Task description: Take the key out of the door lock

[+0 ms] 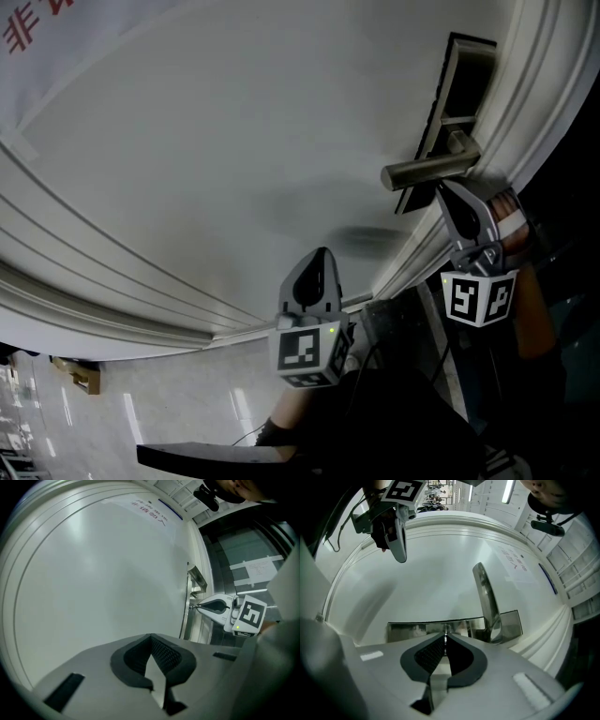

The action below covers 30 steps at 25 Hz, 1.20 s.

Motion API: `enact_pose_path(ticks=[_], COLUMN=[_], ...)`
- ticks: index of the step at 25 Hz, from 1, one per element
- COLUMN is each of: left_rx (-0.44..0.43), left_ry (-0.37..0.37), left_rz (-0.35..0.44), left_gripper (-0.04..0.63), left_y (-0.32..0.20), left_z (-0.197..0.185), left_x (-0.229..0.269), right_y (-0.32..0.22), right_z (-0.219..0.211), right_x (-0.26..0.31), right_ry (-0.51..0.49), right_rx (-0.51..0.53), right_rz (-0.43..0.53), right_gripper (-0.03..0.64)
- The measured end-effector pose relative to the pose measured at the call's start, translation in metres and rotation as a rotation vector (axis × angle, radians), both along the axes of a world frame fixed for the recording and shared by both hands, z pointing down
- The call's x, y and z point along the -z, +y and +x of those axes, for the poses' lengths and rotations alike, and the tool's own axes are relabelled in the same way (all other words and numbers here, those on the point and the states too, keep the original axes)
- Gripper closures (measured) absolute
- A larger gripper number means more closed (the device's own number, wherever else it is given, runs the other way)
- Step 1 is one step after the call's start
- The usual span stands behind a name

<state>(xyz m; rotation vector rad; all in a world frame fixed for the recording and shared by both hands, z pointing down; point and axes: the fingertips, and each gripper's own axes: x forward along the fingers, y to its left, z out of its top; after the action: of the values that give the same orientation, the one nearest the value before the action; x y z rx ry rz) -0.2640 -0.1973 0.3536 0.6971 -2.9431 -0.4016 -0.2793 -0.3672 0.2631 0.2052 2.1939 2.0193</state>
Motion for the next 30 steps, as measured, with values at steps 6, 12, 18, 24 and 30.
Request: enact_pose_path(ticks=[6,12,18,24,30], left_rx=[-0.01,0.005,-0.011,-0.039,-0.046], left_ry=[-0.007,0.009,-0.004,-0.013,-0.012], left_rz=[0.001,0.003,0.008,0.006,0.009], left_gripper=[0.595,0.595,0.595,0.595,0.595], left_y=[-0.001,0.001,0.001,-0.008,-0.01], left_z=[0.0,0.0,0.0,0.003,0.008], left_x=[0.0,0.0,-0.001,0.002,0.001], right_y=[0.0,0.0,0.0,0.0,0.0], right_z=[0.0,0.0,0.004,0.009,0.01], right_x=[-0.001,-0.001,0.0,-0.001,-0.002], right_ry=[0.001,-0.005,0.013,0.015,0.015], right_rx=[-0.001,-0.016,-0.031,-0.032,-0.034], right_rz=[0.021,0.053,0.016,0.022,0.025], right_gripper=[0.606,0.606,0.606,0.606,0.606])
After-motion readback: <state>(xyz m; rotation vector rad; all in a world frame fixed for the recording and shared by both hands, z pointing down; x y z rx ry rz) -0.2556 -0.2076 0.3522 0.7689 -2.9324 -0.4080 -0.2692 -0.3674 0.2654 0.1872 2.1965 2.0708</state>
